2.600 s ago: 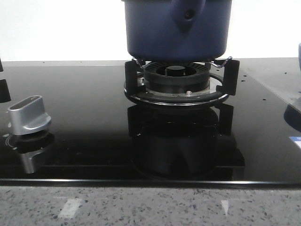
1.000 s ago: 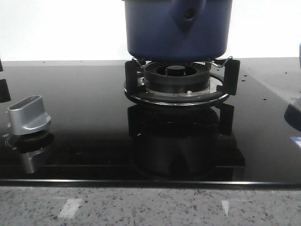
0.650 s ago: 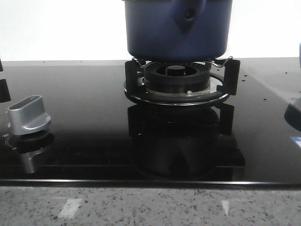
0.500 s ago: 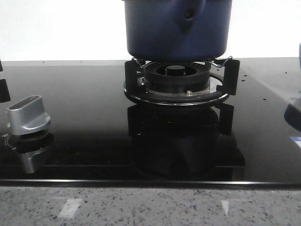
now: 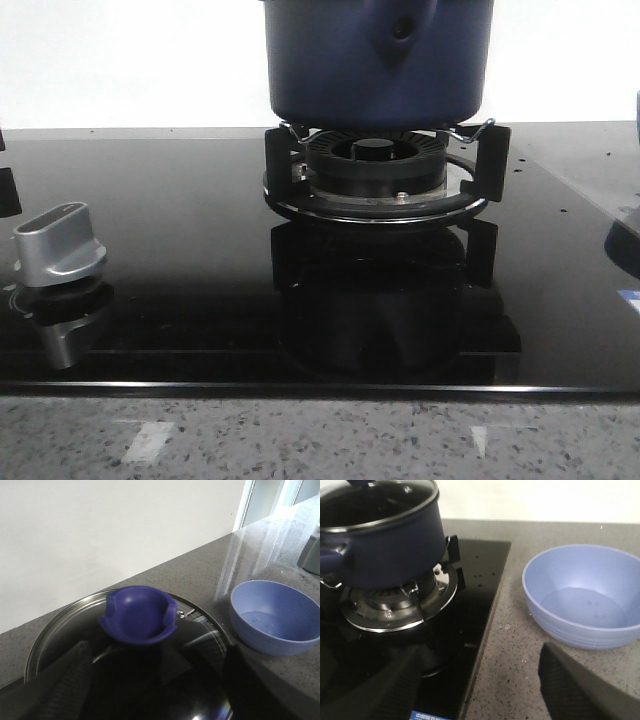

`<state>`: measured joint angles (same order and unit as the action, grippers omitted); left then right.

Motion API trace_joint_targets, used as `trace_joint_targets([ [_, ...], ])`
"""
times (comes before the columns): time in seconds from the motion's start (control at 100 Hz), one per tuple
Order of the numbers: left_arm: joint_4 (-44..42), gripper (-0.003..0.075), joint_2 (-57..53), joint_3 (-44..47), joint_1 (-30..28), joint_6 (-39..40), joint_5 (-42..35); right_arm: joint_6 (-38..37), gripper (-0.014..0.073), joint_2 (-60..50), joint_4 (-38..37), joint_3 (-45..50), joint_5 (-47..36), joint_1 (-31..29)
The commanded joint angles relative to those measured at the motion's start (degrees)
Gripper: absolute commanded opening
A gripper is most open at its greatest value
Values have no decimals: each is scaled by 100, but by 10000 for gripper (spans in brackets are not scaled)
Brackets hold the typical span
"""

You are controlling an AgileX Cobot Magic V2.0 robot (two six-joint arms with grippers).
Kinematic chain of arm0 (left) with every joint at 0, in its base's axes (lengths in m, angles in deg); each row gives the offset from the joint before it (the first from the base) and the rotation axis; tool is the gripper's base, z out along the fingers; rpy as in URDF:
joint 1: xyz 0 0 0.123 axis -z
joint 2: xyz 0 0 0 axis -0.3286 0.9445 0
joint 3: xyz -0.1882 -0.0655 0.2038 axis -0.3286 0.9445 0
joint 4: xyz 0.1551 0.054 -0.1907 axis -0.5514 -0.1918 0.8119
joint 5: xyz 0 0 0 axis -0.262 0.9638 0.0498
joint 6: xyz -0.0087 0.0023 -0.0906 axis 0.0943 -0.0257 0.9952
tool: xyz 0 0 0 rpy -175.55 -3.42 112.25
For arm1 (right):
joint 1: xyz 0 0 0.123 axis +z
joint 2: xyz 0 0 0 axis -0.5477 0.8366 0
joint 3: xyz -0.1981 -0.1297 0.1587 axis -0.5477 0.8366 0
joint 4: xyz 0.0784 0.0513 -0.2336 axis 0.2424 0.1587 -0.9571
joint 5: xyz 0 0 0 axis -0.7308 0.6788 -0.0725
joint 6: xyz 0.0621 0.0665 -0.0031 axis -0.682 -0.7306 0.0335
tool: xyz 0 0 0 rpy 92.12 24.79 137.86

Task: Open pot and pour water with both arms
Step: 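Lift the glass lid up off the saucepan with the left gripper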

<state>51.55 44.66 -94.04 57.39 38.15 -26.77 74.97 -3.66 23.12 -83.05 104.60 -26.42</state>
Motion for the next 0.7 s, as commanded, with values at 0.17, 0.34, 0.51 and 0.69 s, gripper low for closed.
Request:
trace_joint_targets([
  [0.17, 314, 484, 232, -574, 16, -207, -290, -3, 455, 905, -125, -635, -416, -3],
  [0.34, 1811, 484, 370, -788, -382, -1391, 233, -3, 455, 1108, -136, -663, -416, -3],
  [0.51, 4168, 484, 431, -845, -1342, -3465, 2109, -3, 455, 1108, -254, -663, -416, -3],
  [0.69, 4230, 484, 552, -845, -1565, -3832, 2587, -3, 455, 1108, -254, -663, -428, -3],
])
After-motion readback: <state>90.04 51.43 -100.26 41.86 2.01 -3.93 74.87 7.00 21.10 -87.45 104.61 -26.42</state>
